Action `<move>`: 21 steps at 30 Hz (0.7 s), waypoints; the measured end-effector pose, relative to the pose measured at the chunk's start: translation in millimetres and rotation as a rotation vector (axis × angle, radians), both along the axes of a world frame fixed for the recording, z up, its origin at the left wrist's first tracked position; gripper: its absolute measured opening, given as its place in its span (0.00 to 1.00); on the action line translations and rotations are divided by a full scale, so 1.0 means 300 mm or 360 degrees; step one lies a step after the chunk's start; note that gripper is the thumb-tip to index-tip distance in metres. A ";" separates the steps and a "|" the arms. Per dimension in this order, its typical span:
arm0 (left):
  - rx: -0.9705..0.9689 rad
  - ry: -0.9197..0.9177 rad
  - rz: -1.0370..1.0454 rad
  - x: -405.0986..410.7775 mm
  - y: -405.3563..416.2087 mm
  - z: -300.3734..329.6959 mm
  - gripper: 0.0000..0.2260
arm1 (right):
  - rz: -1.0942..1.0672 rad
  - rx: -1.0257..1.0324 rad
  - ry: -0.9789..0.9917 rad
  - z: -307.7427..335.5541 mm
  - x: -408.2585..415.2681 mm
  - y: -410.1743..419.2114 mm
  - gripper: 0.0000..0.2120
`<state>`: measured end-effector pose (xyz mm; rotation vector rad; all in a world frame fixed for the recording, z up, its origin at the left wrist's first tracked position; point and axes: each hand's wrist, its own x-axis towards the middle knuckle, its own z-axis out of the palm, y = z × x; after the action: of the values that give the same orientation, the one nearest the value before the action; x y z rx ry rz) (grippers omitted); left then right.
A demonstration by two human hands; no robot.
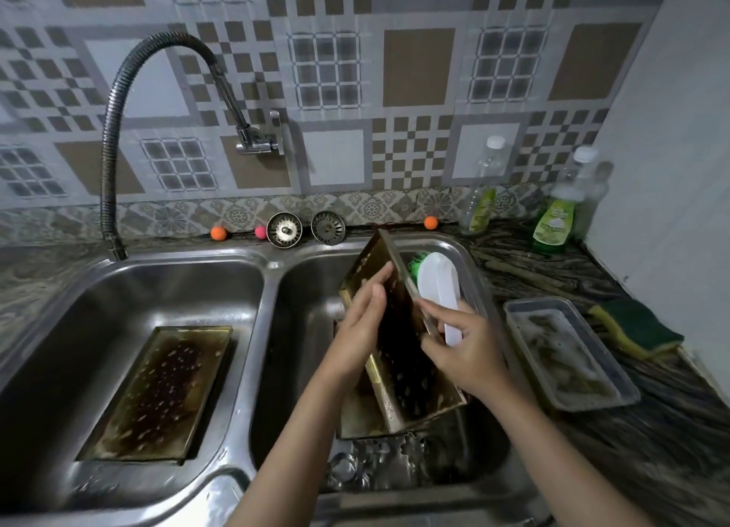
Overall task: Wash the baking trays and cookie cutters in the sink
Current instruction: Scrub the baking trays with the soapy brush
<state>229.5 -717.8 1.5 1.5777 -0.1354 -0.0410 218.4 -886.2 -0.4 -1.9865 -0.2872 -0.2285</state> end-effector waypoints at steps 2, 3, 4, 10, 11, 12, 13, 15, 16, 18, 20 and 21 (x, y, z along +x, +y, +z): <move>-0.0001 0.0123 -0.0066 0.004 -0.028 0.026 0.25 | 0.0056 -0.0017 -0.0027 -0.003 -0.014 0.014 0.31; 0.0005 0.0188 -0.0051 0.006 -0.038 0.035 0.26 | 0.0084 -0.0039 -0.0025 -0.002 -0.022 0.019 0.31; 0.0010 0.0245 -0.0012 0.009 -0.043 0.038 0.27 | 0.0103 -0.0060 -0.0012 -0.002 -0.028 0.022 0.31; -0.0403 0.0459 0.0388 -0.002 -0.059 0.067 0.25 | 0.0189 0.0003 0.0028 -0.006 -0.043 0.037 0.30; -0.0463 0.0453 0.0465 -0.002 -0.057 0.070 0.22 | 0.0225 0.0034 0.0014 -0.016 -0.041 0.039 0.31; -0.0524 0.0432 0.0536 -0.003 -0.054 0.071 0.20 | 0.0234 0.0054 0.0004 -0.023 -0.039 0.037 0.32; -0.0551 0.0384 0.0608 -0.005 -0.051 0.071 0.17 | 0.0232 0.0077 0.0009 -0.022 -0.036 0.035 0.32; -0.0525 0.0228 0.0719 -0.011 -0.038 0.057 0.13 | 0.0209 0.0199 0.0062 -0.014 -0.027 0.028 0.30; -0.0506 0.0139 0.0748 -0.016 -0.028 0.047 0.12 | 0.0202 0.0282 0.0085 -0.010 -0.021 0.024 0.28; -0.0484 -0.0014 0.0742 -0.025 -0.011 0.031 0.14 | 0.0208 0.0450 0.0138 -0.003 -0.008 0.017 0.26; -0.0480 -0.0076 0.0723 -0.028 0.010 0.010 0.19 | 0.0185 0.0486 0.0159 0.006 0.007 0.007 0.26; -0.0494 -0.0088 0.0704 -0.027 0.019 0.002 0.21 | 0.0176 0.0451 0.0159 0.015 0.015 0.002 0.26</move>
<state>221.3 -712.1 2.1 1.2693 0.1598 0.3543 222.9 -885.7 4.2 -1.6903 -0.2830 -0.0923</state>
